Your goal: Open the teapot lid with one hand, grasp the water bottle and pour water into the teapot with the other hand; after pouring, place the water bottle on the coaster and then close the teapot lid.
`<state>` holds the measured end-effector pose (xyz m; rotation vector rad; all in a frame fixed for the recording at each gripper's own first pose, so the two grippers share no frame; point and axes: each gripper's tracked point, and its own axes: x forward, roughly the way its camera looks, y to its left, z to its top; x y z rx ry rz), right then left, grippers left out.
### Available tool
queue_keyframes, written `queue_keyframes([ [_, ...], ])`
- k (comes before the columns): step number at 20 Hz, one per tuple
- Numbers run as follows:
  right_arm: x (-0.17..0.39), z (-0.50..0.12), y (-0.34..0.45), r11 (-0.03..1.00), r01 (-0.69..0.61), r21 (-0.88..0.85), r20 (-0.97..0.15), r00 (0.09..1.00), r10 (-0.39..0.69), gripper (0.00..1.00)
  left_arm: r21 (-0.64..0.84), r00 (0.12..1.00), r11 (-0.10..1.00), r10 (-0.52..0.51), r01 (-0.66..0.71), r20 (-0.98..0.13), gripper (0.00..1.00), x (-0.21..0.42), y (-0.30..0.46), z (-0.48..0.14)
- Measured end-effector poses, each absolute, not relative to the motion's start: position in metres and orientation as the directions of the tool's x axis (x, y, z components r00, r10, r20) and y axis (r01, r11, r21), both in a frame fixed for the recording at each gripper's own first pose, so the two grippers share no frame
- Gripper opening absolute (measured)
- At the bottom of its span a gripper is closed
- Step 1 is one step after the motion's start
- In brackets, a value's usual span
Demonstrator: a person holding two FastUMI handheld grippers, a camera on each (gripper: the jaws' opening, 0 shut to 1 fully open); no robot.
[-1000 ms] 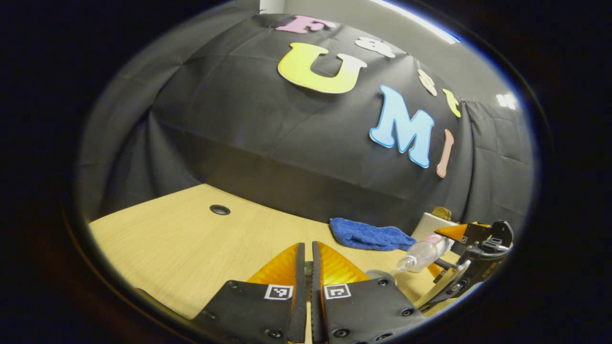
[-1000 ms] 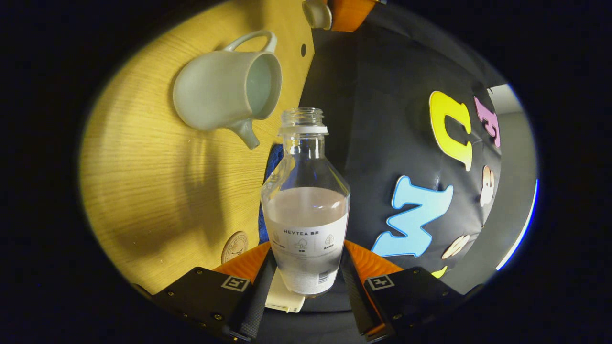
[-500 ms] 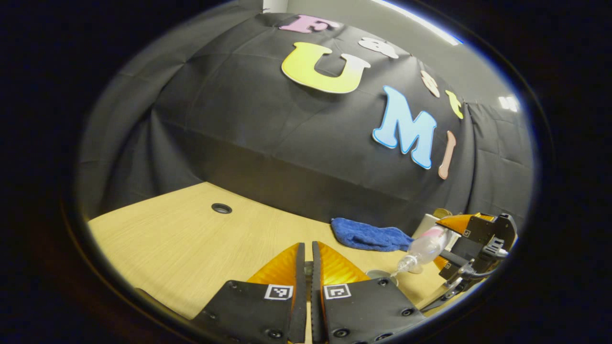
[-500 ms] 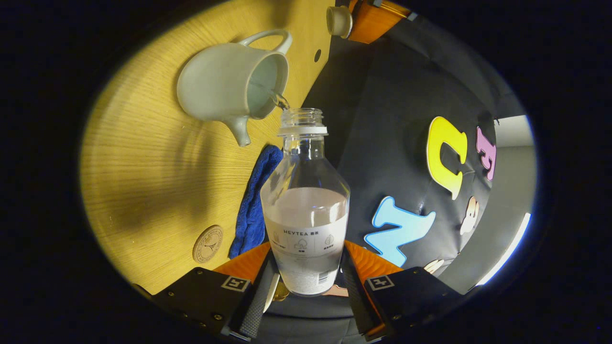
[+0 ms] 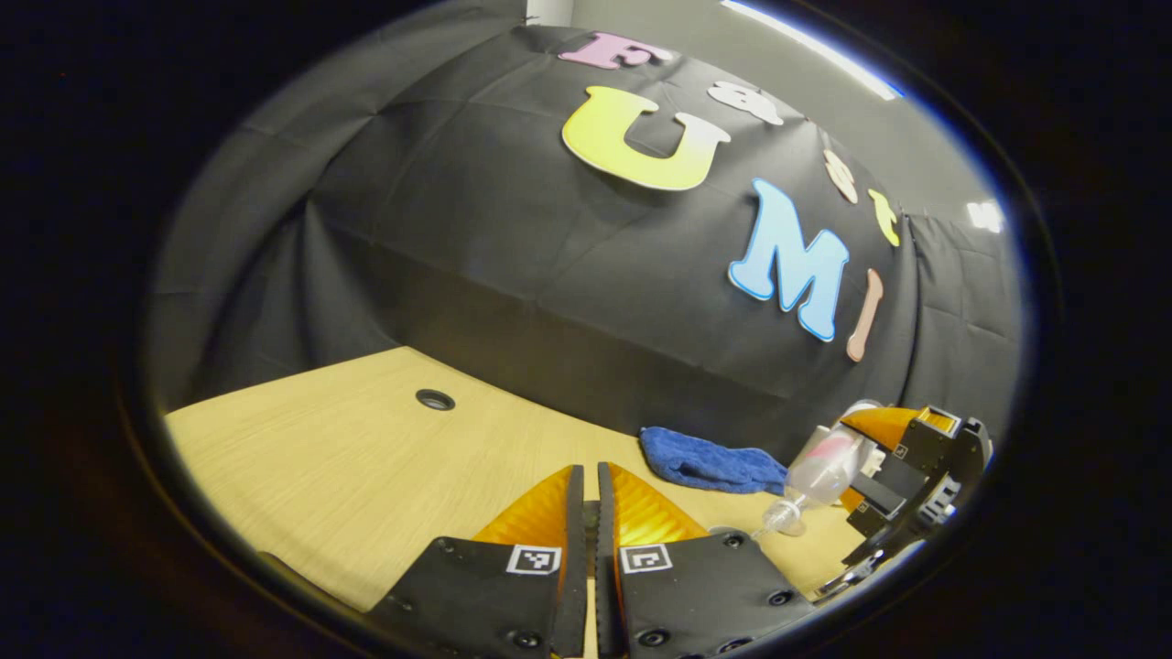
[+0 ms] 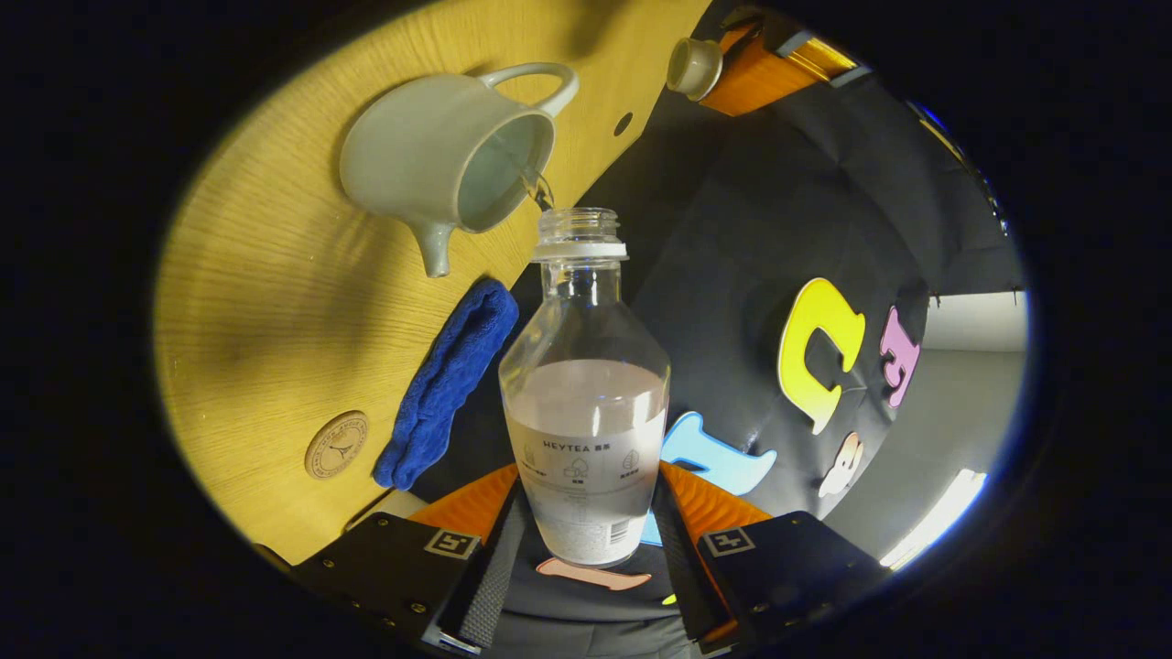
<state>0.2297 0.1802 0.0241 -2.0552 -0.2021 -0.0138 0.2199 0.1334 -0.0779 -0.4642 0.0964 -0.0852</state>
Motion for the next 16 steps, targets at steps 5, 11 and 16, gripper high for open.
queue_keyframes([
  [5, 0.229, 0.033, 0.188, -0.508, 0.215, -0.834, 0.141, 0.974, 0.18, 0.74, -0.465, 0.993, 0.884, -0.094, 0.051, -0.07, 0.1, 0.22, 0.139, -0.077],
  [11, 0.225, 0.044, 0.199, -0.574, 0.303, -0.761, 0.197, 0.95, 0.241, 0.74, -0.478, 0.993, 0.877, -0.091, 0.045, -0.074, 0.12, 0.221, 0.14, -0.08],
  [16, 0.228, 0.046, 0.199, -0.592, 0.308, -0.745, 0.198, 0.949, 0.246, 0.73, -0.486, 0.993, 0.873, -0.092, 0.044, -0.074, 0.12, 0.22, 0.141, -0.078],
])
